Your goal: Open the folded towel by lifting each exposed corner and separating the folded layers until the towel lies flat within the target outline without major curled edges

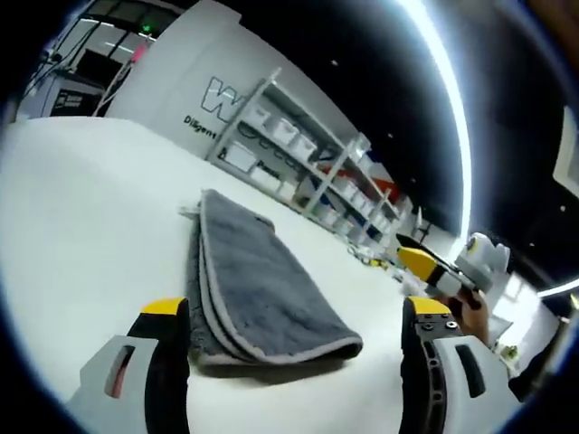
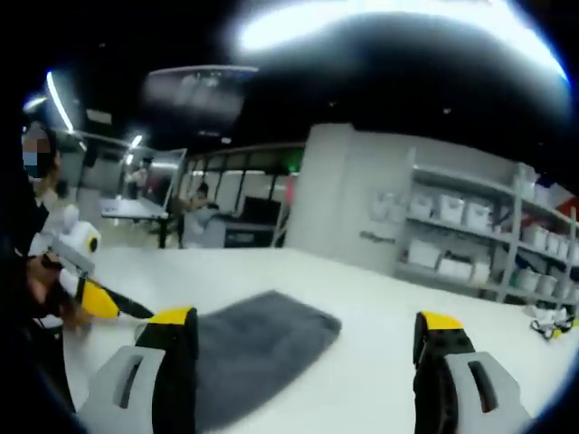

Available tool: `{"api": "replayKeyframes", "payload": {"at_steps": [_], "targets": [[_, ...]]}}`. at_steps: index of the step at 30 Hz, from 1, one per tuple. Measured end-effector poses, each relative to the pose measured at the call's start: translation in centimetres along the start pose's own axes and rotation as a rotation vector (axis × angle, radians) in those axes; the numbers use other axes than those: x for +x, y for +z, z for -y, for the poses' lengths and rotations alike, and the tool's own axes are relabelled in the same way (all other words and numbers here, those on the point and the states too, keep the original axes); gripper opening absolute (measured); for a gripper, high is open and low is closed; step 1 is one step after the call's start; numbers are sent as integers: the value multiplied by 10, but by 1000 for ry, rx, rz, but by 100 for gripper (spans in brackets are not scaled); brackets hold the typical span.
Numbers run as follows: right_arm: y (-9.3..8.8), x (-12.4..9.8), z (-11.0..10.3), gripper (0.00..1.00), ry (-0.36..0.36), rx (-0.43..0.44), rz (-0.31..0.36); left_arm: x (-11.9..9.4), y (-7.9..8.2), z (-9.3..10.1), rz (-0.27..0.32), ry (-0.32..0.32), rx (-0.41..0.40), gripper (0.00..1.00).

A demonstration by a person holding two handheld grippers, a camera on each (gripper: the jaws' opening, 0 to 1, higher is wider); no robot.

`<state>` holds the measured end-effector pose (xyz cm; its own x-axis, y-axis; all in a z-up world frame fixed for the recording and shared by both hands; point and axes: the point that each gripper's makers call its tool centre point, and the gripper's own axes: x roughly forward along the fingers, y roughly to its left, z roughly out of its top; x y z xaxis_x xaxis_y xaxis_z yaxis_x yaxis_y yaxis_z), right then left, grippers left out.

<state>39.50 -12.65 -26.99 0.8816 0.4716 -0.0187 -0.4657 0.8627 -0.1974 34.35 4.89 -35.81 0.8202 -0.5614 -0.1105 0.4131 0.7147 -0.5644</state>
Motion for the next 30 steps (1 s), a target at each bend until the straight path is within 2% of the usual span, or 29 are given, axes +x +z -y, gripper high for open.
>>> {"api": "replayKeyframes", "payload": {"at_steps": [8, 9, 13, 15, 17, 21, 30], "targets": [[-31, -23, 12, 100, -73, 57, 3, -4, 5, -5, 20, 16, 17, 93], [-38, -30, 5, 100, -70, 65, -3, -3, 3, -5, 16, 19, 20, 93], [-44, -39, -5, 100, -71, 54, -2, 0, -3, -3, 3, 20, 30, 93], [-48, -44, -11, 100, -67, 103, -3, 0, -4, -3, -1, 22, 40, 93], [-51, -46, -14, 100, -67, 114, -5, -1, -4, -3, -3, 25, 60, 93], [-68, -48, -18, 100, -61, 112, -60, -3, -1, -5, 0, 31, 87, 93], [-66, -45, -13, 100, -63, 114, -52, 0, -4, 0, -15, 2, 41, 92]]}}
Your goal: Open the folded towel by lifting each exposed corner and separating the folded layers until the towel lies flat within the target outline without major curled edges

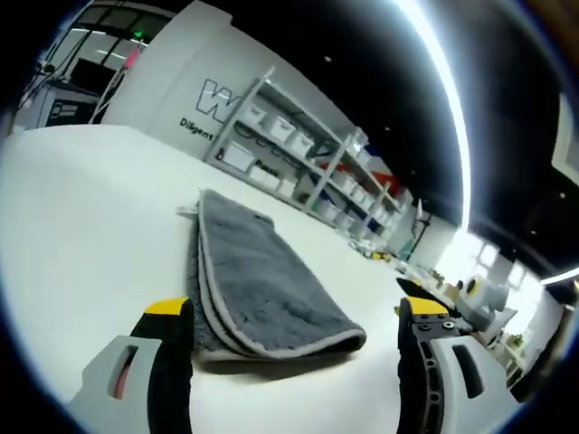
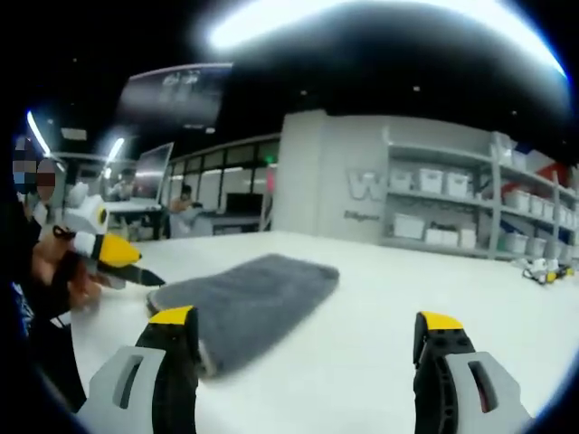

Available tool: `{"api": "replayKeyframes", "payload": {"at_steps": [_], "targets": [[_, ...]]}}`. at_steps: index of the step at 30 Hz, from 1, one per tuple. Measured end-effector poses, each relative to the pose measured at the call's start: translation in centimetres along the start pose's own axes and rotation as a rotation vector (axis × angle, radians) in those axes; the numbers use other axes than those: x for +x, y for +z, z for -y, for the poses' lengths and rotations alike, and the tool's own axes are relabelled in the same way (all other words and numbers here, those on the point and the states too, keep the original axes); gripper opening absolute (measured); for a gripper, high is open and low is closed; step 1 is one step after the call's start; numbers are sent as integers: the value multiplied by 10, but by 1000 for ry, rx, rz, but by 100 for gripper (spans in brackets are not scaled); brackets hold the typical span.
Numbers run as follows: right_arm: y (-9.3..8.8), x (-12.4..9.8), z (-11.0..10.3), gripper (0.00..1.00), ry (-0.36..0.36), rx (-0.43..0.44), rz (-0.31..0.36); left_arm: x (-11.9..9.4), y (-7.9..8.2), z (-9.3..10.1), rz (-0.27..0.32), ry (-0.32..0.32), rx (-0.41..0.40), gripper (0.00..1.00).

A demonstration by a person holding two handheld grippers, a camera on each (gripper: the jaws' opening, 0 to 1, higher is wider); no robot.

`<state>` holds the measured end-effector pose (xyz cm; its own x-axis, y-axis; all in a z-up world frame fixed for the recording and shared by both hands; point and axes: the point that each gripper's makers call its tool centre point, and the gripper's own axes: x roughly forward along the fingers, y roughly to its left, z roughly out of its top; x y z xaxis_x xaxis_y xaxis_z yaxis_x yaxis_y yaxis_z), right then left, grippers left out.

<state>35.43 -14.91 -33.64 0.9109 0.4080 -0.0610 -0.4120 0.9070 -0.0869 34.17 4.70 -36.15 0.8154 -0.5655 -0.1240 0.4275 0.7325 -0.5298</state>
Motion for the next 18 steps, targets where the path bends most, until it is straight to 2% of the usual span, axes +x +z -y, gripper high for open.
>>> {"api": "replayKeyframes", "payload": {"at_steps": [2, 7, 13, 18], "targets": [[-1, 1, -1, 100, 2, -4, -3, 1, -5, 2, -22, -11, -10, 91], [-4, 2, -4, 100, 10, -5, -10, 0, -3, 6, -18, -20, -5, 90], [-3, 1, -4, 100, 7, -2, -7, 0, -7, 6, -41, -21, -32, 90], [-4, 0, -2, 100, 8, -2, -8, -3, -10, 9, -55, -48, -117, 89]]}}
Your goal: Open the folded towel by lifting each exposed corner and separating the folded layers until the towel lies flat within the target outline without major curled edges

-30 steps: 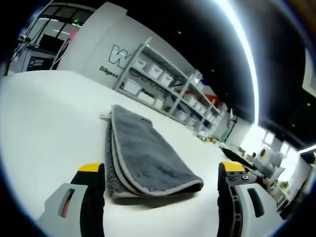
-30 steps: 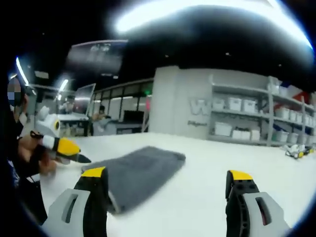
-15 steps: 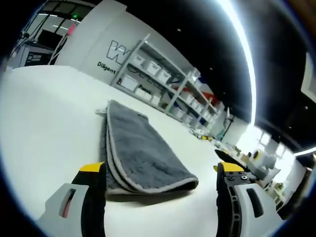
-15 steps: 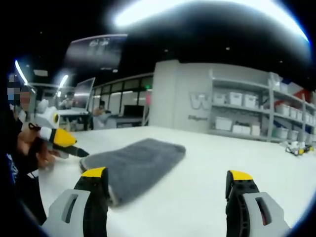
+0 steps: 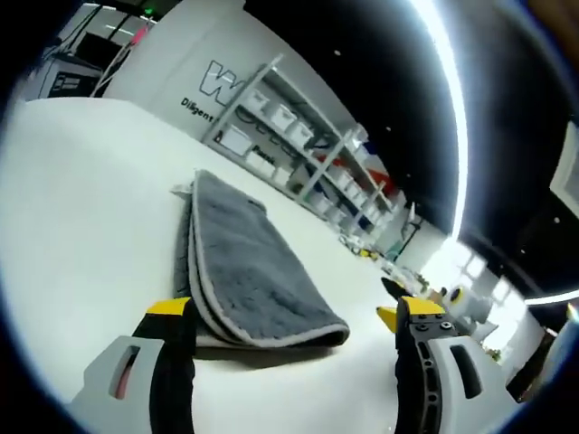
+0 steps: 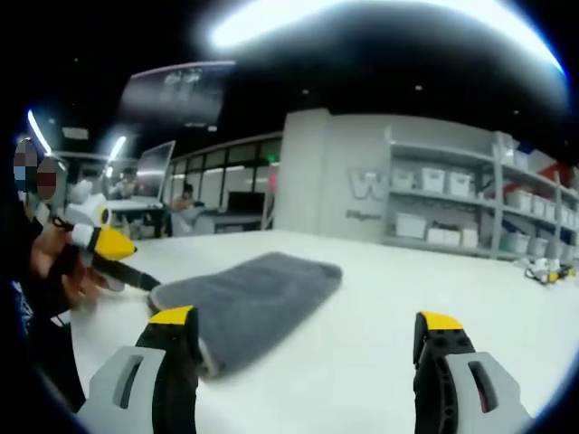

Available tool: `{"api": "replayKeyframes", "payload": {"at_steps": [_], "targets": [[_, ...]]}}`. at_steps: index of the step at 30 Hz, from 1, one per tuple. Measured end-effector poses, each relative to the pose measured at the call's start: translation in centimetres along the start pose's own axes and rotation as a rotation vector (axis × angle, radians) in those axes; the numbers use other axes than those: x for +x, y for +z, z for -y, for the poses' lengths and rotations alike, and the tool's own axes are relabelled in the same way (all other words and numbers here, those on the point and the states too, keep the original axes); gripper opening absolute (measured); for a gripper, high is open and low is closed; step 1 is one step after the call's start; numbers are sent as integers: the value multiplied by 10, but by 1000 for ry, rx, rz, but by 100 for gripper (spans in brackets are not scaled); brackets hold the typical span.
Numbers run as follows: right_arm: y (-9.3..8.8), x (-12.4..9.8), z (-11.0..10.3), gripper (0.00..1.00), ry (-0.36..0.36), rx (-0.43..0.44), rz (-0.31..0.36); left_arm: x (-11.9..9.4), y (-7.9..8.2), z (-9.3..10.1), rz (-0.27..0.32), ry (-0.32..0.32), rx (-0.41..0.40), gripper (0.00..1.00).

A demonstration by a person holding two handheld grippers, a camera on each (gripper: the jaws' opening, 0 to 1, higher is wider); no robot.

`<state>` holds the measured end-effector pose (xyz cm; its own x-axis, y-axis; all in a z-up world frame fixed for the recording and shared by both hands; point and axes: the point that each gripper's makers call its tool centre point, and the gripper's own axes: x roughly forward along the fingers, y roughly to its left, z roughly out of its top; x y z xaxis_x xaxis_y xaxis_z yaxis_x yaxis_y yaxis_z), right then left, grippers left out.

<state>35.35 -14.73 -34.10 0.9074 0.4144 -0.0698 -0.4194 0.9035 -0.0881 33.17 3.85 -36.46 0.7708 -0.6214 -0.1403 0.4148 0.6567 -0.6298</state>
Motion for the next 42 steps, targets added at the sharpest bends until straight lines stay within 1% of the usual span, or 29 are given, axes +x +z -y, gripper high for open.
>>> {"api": "replayKeyframes", "payload": {"at_steps": [5, 9, 11, 14, 17, 20, 22, 24, 26, 27, 28, 29, 31, 32, 34, 35, 37, 39, 40, 41, 42], "targets": [[-1, -1, 1, 100, -2, 4, 2, -3, 0, -1, -2, -12, -27, 88], [-2, -1, 0, 100, 1, 7, 1, 0, 4, -3, 8, -22, -41, 84], [-2, 0, 0, 100, 3, 8, 1, 3, 3, -6, 6, -22, -60, 77], [-2, 0, -1, 100, 6, 8, 2, 5, 3, -11, 15, -8, -57, 64], [-2, 0, -1, 100, 7, 9, 3, 5, 3, -18, 21, 12, -70, 56], [-3, 0, 0, 100, 6, 12, 2, 2, 5, -24, 37, 27, -104, 50], [-3, 0, 0, 100, 5, 14, 3, 0, 7, -27, 49, 23, -151, 46], [-3, 1, 0, 99, 4, 15, 3, 0, 8, -29, 54, 15, -192, 39], [-3, 1, -1, 99, 5, 18, 5, 1, 9, -29, 53, 9, -187, 37], [-3, 2, -1, 99, 7, 18, 5, 3, 9, -23, 54, -19, -196, 37], [-2, 2, -2, 99, 9, 18, 5, 5, 8, -13, 41, -70, -211, 37], [-2, 2, -3, 99, 11, 17, 6, 6, 3, -10, 18, -83, -188, 39], [-2, 3, -4, 99, 14, 17, 5, 8, 1, -19, 19, -27, -121, 36], [-2, 3, -4, 99, 14, 16, 5, 9, 0, -20, 20, -21, -113, 33], [-2, 4, -4, 99, 14, 15, 6, 11, 1, -21, 25, -12, -116, 32], [-2, 4, -4, 99, 15, 15, 6, 11, 2, -23, 30, 0, -92, 32], [-1, 4, -5, 99, 17, 12, 7, 12, 2, -31, 28, 45, -45, 31], [0, 4, -5, 99, 17, 9, 10, 14, 0, -31, 17, 50, -23, 27], [1, 3, -4, 99, 17, 6, 11, 15, -2, -34, 1, 66, -21, 24], [2, 3, -2, 99, 15, 4, 12, 15, -5, -39, -19, 96, -9, 18], [3, 3, -1, 99, 13, 2, 14, 15, -6, -42, -25, 110, -12, 15]]}}
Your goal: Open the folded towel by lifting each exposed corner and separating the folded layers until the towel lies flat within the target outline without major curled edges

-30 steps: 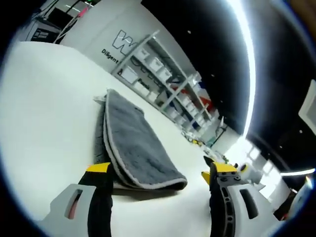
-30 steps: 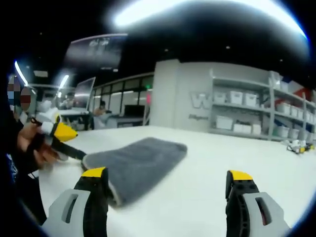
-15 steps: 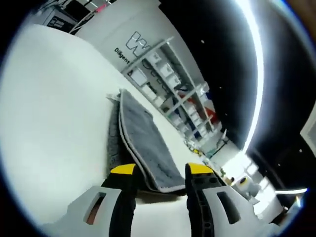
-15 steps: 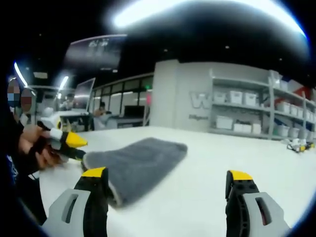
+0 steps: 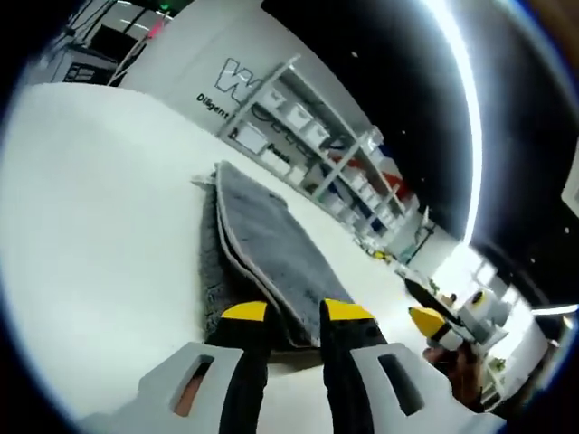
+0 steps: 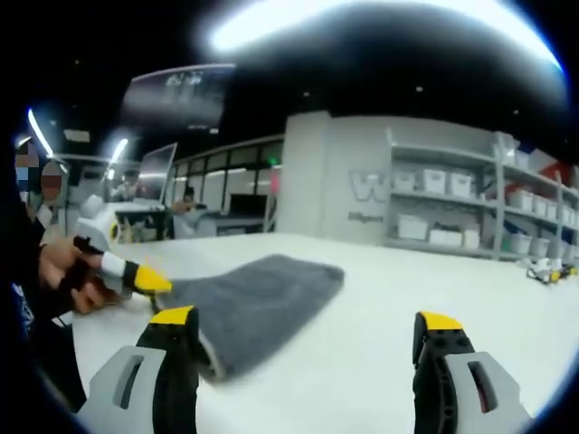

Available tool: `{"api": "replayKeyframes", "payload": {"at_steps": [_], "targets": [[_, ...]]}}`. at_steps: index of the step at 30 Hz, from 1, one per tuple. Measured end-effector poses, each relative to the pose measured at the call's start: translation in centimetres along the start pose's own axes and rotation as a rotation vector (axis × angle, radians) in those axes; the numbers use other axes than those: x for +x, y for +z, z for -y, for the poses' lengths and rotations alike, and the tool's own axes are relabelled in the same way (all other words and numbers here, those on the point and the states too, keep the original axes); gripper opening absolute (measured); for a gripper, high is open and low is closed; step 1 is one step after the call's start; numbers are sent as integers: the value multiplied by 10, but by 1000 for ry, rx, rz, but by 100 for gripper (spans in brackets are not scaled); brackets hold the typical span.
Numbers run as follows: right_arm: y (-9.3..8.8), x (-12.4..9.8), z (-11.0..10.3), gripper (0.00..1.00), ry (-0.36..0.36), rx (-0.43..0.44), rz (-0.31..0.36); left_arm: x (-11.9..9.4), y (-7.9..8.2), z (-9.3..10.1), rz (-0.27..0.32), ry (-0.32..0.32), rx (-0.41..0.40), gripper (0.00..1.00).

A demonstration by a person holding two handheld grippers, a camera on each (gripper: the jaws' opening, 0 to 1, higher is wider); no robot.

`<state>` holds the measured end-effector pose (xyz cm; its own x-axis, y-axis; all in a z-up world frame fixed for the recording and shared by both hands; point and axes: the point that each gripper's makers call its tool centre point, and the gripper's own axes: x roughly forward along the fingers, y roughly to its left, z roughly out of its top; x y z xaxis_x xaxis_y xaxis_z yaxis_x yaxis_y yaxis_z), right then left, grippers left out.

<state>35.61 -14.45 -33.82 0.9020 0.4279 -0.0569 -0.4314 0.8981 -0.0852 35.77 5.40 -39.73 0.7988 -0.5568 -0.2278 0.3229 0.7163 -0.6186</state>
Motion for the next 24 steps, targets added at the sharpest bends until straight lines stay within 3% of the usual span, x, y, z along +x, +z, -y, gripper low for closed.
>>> {"api": "replayKeyframes", "payload": {"at_steps": [9, 12, 18, 24], "targets": [[13, 2, 7, 99, 24, -48, -2, 0, 4, -2, 26, 9, 4, 7], [20, 4, 5, 99, 77, -120, -38, -1, 5, 1, 34, -2, 22, 6], [37, 14, 26, 99, 112, -262, -118, -2, 6, 4, 38, 2, 89, 6], [57, 19, 32, 99, 171, -435, -193, -3, 9, 8, 44, -7, 104, 6]]}}
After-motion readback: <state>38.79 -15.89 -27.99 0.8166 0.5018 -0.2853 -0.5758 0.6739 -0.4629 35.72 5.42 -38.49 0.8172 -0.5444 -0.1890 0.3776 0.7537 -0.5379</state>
